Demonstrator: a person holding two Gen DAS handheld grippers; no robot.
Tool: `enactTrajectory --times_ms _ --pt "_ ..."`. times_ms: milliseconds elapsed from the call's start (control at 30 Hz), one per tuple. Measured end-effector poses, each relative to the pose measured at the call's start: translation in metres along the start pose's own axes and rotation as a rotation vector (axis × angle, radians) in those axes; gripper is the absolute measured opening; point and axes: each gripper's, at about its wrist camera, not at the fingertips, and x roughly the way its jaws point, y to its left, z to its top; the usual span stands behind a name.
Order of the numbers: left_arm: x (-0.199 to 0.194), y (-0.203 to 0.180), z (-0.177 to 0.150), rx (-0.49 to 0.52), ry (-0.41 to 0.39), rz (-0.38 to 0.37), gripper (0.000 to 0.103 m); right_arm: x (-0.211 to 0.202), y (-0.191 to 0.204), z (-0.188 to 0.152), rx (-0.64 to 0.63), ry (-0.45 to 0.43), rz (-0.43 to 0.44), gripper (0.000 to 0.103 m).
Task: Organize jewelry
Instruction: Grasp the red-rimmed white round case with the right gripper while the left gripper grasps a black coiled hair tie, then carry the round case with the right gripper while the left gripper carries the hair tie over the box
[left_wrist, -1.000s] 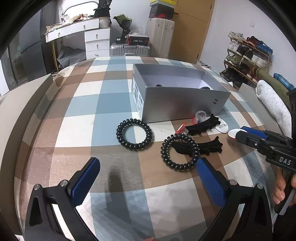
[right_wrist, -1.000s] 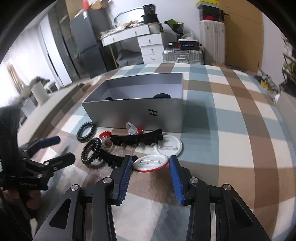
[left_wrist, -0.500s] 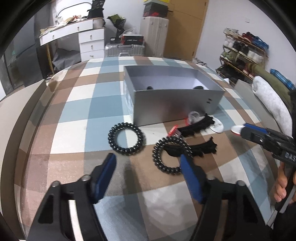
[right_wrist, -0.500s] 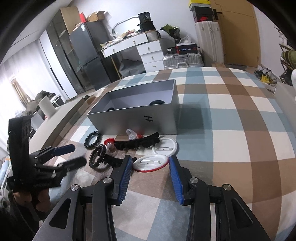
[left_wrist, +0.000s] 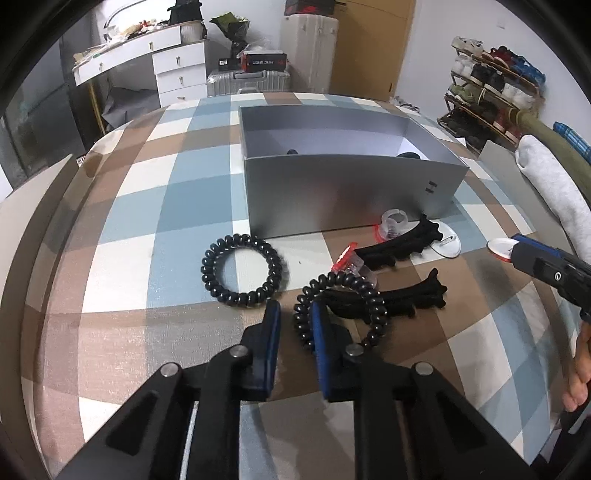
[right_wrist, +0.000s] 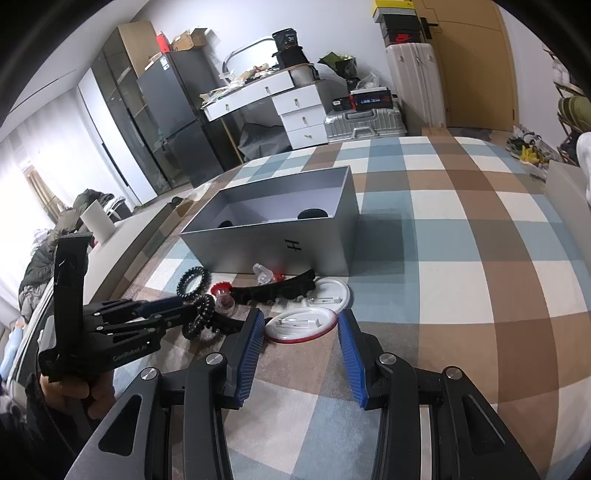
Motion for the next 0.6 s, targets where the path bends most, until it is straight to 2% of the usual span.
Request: enactTrajectory --times_ms 100,300,600 --pt "-0.001 -0.002 -0.001 -0.001 0.0 -0.013 0.005 -0.001 0.001 -0.001 -0.001 -0.002 0.002 0.04" --pt "-0.009 -0.002 -0.003 -0.007 -0.026 -0.029 0.005 -0.002 0.003 -0.001 -0.002 -0.008 0.004 0.04" --pt "-0.026 -0.002 0.001 0.007 -0.118 -0.015 0.005 -0.004 0.005 0.0 -0.001 -0.033 0.017 0.04"
